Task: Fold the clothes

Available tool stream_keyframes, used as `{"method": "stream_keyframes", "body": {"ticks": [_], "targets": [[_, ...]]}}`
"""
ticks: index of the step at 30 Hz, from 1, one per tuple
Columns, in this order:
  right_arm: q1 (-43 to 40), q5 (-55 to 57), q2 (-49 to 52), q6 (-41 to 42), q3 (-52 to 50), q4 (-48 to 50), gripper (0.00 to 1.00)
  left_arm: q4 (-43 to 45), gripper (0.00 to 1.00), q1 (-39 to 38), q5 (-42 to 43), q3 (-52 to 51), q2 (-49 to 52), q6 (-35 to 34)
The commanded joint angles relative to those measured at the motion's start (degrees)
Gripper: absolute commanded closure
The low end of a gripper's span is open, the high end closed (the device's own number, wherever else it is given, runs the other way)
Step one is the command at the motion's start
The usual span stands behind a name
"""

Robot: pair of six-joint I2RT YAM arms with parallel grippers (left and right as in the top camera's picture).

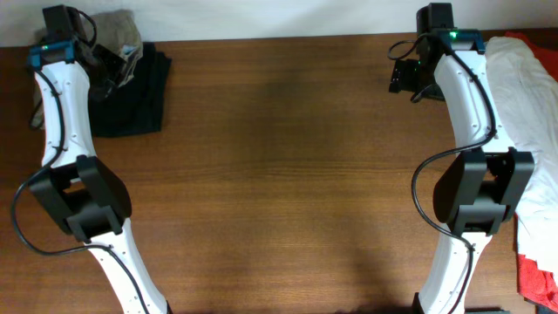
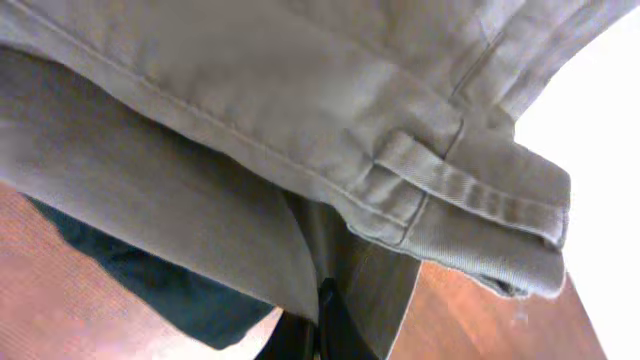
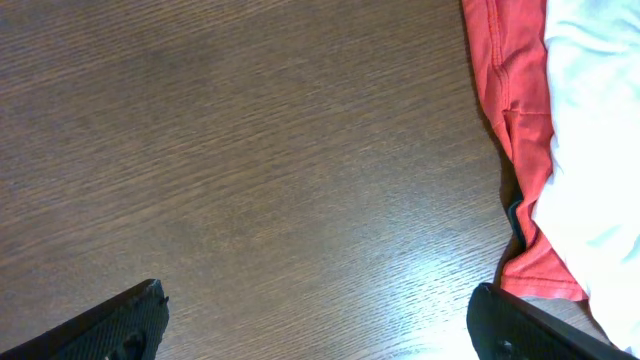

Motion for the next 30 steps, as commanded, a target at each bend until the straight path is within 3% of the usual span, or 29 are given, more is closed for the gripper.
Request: {"method": "stream_keyframes", "body": {"ticks": [1, 8, 14, 17, 18, 19, 20, 21, 27, 29, 30], "targets": [[0.24, 0.94, -2.1, 0.11, 0.9, 0.02, 0.01, -2.56, 0.99, -0.22, 0.92, 0.35, -0.85, 2.1], [0.24, 0.94, -2.1, 0.11, 0.9, 0.0, 0.01, -4.59, 0.99, -1.31, 0.52, -0.28, -0.55, 7.17], [0.24, 0.94, -2.1, 0.11, 0.9, 0.0, 0.01, -5.33, 0.99, -2.32, 0.37, -7.08, -0.55, 11.17], [0.24, 0.94, -2.08, 0.11, 0.9, 0.0, 0.01, -5.38, 0.9, -2.32, 0.42, -10.99, -0.55, 11.52], [0.24, 0.94, -2.1, 0.11, 0.9, 0.0, 0.01, -5.42, 0.85, -2.32, 0.39, -11.82, -0.55, 13.0], [0.24, 0.94, -2.1, 0.11, 0.9, 0.0, 0.01, -5.44, 0.37, -2.32, 0.42, -12.44, -0.55, 14.47], [0.24, 0.94, -2.1, 0.11, 0.9, 0.0, 0.01, -5.38, 0.13, -2.32, 0.44, -12.41, -0.55, 15.17], [0.24, 0.94, -2.1, 0.11, 0.9, 0.0, 0.01, -5.35, 0.08, -2.32, 0.61, -12.13, -0.59, 15.58], [0.24, 0.94, -2.1, 0.11, 0.9, 0.0, 0.01, -6.34, 0.1, -2.29, 0.81, -6.27, -2.47, 15.65], [0.24, 0.94, -2.1, 0.11, 0.9, 0.0, 0.01, -5.73, 0.23, -2.27, 0.37, -3.43, -4.2, 16.11], [0.24, 0.94, -2.1, 0.09, 0.9, 0.0, 0.01, -4.63, 0.34, -2.27, 0.33, -2.23, -4.79, 17.31]]}}
